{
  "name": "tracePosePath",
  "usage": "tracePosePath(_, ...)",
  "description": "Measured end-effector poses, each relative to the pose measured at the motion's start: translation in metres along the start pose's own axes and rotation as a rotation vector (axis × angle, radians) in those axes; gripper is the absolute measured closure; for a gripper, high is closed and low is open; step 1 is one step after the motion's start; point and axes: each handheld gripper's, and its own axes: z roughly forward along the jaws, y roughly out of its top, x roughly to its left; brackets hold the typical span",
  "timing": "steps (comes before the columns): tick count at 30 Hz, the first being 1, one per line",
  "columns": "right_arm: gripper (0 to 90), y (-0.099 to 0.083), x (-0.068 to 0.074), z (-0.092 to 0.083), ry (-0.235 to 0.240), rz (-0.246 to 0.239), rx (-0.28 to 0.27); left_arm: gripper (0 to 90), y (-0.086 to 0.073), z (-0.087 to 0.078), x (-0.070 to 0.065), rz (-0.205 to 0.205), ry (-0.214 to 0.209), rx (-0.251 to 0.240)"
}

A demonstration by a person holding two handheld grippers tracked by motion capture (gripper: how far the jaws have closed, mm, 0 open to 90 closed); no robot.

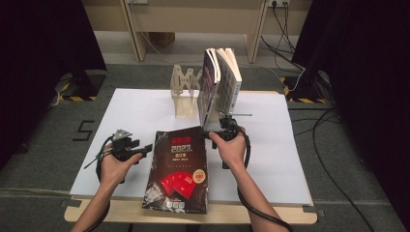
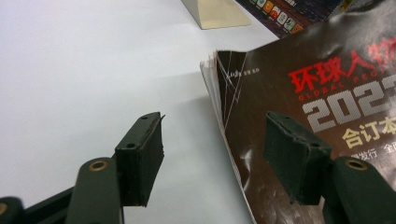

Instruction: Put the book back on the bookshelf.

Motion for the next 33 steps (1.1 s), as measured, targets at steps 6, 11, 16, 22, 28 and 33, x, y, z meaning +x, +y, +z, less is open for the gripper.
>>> tracePosePath(6, 87.8, 0.006, 0.008, -0.009, -0.016, -0.028, -0.040, 37.0, 0.002, -0.001, -0.002, 0.010, -0.007, -0.007)
tracePosePath(11, 87.8, 0.011, 0.013, -0.015, -0.036, -0.055, -0.076, 37.1, 0.006, -0.002, -0.007, 0.017, -0.021, -0.023)
tracePosePath(16, 87.8, 0.015, 0.016, -0.019, -0.045, -0.067, -0.100, 37.2, 0.010, -0.002, -0.012, 0.031, -0.027, -0.035)
tracePosePath(22, 87.8, 0.020, 0.020, -0.022, -0.060, -0.081, -0.132, 37.3, 0.014, -0.002, -0.017, 0.043, -0.032, -0.041)
tracePosePath(28, 87.8, 0.025, 0.023, -0.024, -0.068, -0.088, -0.153, 36.5, 0.016, -0.001, -0.020, 0.053, -0.037, -0.043)
tracePosePath(33, 87.7, 0.027, 0.025, -0.024, -0.074, -0.100, -0.164, 36.5, 0.018, 0.000, -0.023, 0.058, -0.039, -0.046)
